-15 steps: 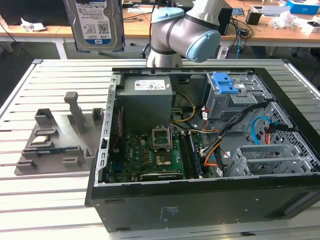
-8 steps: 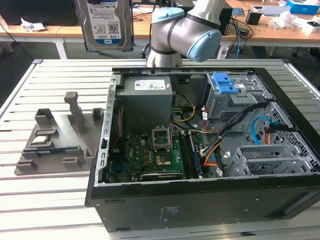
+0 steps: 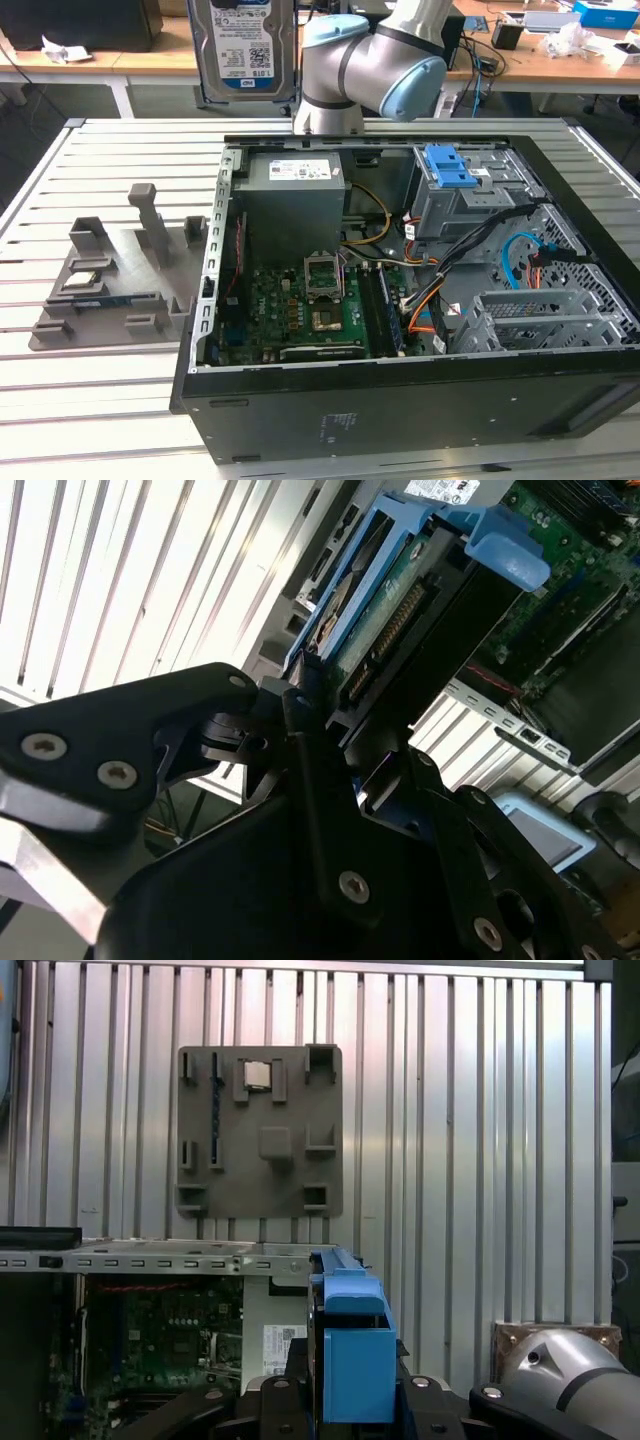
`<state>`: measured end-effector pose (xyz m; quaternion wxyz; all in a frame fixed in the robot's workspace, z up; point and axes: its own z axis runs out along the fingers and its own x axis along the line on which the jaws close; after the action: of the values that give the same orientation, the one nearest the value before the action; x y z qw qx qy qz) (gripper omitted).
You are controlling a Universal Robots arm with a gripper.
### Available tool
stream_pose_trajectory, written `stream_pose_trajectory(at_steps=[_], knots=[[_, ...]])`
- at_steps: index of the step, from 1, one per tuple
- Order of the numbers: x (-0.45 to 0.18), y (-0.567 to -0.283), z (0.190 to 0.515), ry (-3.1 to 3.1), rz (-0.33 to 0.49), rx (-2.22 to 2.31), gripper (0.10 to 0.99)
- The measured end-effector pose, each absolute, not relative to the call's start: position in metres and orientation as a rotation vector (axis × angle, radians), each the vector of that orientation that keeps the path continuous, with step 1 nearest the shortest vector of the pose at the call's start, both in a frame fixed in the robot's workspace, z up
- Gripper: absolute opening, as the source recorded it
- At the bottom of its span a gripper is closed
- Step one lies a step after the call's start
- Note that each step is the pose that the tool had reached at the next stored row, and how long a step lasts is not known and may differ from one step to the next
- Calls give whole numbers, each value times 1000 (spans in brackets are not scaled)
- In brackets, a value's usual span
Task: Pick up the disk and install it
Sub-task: 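Pick up the disk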
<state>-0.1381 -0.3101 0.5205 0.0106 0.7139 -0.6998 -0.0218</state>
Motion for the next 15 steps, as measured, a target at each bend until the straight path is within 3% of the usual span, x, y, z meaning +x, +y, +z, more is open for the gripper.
stream_pose_trajectory(at_steps=[15], knots=[[-64, -309, 521, -2184, -68, 2228, 369]])
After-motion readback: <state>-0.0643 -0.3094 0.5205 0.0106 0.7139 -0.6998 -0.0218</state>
